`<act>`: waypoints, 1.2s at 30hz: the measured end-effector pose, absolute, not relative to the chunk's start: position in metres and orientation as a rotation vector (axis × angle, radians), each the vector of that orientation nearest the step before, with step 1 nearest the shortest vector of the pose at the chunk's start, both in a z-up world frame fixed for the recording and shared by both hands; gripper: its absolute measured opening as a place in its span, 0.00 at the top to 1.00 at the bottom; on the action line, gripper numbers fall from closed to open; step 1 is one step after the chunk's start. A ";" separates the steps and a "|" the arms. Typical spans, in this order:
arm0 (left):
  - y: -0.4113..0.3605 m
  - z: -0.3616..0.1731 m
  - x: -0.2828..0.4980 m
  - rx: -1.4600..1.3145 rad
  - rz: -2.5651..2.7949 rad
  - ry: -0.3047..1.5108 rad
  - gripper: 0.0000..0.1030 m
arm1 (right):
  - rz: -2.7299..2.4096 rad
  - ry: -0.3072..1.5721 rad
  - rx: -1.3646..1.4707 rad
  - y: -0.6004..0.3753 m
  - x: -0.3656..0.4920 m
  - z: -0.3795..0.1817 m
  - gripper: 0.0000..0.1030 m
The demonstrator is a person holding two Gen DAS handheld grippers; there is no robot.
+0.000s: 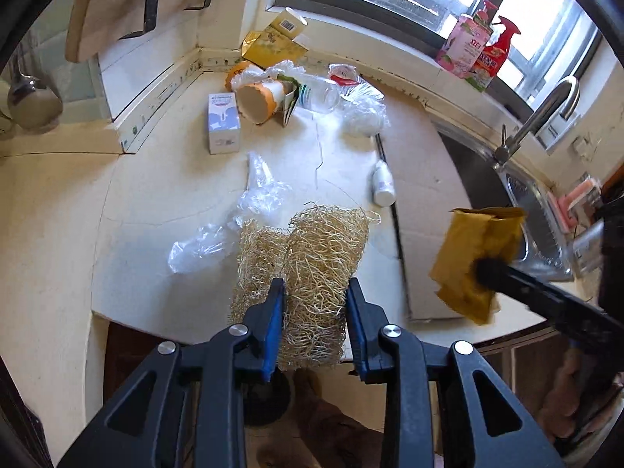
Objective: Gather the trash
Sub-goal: 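Carry the packet and loofah over the bin and open both grippers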
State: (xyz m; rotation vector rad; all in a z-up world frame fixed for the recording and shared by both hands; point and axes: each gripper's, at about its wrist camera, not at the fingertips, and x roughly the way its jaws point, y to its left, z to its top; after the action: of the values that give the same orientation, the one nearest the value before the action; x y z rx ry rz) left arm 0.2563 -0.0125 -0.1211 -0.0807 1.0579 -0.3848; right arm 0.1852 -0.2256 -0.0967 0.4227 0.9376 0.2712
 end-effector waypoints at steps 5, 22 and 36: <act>-0.006 -0.145 0.253 -0.065 -0.371 1.095 0.68 | 0.265 0.929 0.392 -0.215 0.155 -0.087 0.94; -0.004 -0.164 0.248 -0.029 -0.316 1.156 0.45 | 0.268 0.938 0.431 -0.224 0.154 -0.090 0.94; 0.018 -0.163 0.243 -0.146 -0.350 1.149 0.73 | 0.311 0.967 0.391 -0.187 0.153 -0.091 0.94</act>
State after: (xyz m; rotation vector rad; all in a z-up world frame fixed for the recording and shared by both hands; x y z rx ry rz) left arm 0.2428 0.0182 -0.1629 -0.1462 1.1492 -0.3500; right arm 0.1530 -0.1870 -0.0914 0.3906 0.9673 0.3110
